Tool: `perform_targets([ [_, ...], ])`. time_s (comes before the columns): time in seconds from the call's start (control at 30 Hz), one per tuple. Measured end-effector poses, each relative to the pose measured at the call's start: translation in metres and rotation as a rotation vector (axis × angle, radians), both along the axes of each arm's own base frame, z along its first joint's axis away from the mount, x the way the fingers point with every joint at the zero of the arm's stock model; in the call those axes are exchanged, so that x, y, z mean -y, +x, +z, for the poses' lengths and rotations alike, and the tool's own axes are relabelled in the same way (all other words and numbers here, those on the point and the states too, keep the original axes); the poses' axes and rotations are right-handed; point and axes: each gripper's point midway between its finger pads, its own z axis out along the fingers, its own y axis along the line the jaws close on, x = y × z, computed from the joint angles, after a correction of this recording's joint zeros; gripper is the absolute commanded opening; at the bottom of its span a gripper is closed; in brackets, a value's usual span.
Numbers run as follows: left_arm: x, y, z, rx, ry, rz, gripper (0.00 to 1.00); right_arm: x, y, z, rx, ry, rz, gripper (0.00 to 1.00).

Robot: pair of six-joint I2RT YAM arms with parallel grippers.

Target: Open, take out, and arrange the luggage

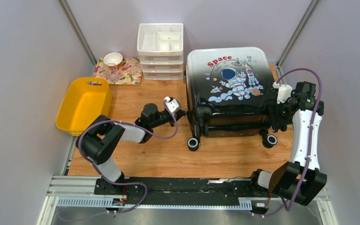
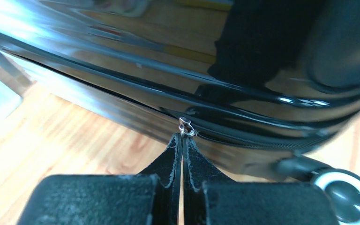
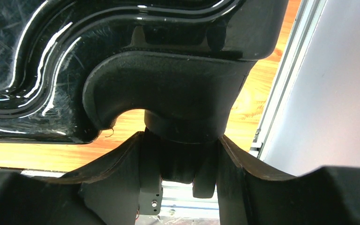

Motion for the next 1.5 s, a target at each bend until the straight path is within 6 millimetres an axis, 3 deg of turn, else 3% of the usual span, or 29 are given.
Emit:
perform_targets([
  [0.1, 0.003, 0.027, 0.0, 0.027, 0.003, 0.014, 0.0, 0.0, 0.0, 0.0, 0.002, -0.002, 0.002, 0.0],
  [0.2, 0.013, 0.041, -0.006, 0.026, 0.01, -0.02, 0.03, 0.0, -0.001, 0.001, 0.007, -0.009, 0.007, 0.0],
  [0.23, 0.018, 0.046, -0.008, 0.021, 0.011, -0.032, 0.21, 0.0, -0.002, 0.001, 0.01, -0.008, 0.01, 0.0],
  [0.3, 0.02, 0.057, -0.007, 0.028, 0.013, -0.034, 0.42, -0.001, -0.003, 0.002, 0.021, -0.013, 0.018, 0.0],
  [0.33, 0.019, 0.066, -0.005, 0.024, 0.016, -0.017, 0.55, -0.001, -0.003, 0.002, 0.023, -0.013, 0.02, 0.16],
  [0.43, 0.012, 0.075, -0.002, 0.013, 0.02, 0.016, 0.65, -0.003, -0.003, 0.005, 0.016, 0.009, 0.027, 0.6],
  [0.6, -0.002, 0.063, 0.01, -0.052, 0.041, 0.034, 0.67, -0.013, -0.006, 0.019, 0.0, 0.093, 0.068, 0.75],
  [0.67, -0.01, 0.054, 0.021, -0.072, 0.049, 0.035, 0.68, -0.019, -0.001, 0.041, 0.046, 0.118, 0.094, 0.78],
  [0.87, -0.046, 0.037, 0.038, -0.154, 0.084, 0.076, 0.68, -0.033, 0.037, 0.139, 0.341, 0.144, 0.175, 0.77],
  [0.97, -0.057, 0.037, 0.029, -0.22, 0.119, 0.11, 0.67, -0.032, 0.052, 0.157, 0.398, 0.169, 0.161, 0.73],
  [1.03, -0.059, 0.039, 0.029, -0.266, 0.141, 0.127, 0.66, -0.024, 0.066, 0.152, 0.403, 0.178, 0.124, 0.71],
  [1.13, -0.054, 0.054, 0.045, -0.286, 0.142, 0.138, 0.64, -0.002, 0.091, 0.135, 0.393, 0.165, 0.056, 0.69],
  [1.3, -0.038, 0.096, 0.076, -0.278, 0.115, 0.171, 0.61, 0.047, 0.13, 0.096, 0.353, 0.141, -0.064, 0.63],
  [1.47, -0.026, 0.136, 0.079, -0.291, 0.113, 0.21, 0.59, 0.102, 0.159, 0.067, 0.331, 0.131, -0.174, 0.57],
  [1.5, -0.019, 0.16, 0.08, -0.283, 0.11, 0.233, 0.59, 0.11, 0.161, 0.061, 0.325, 0.125, -0.186, 0.56],
])
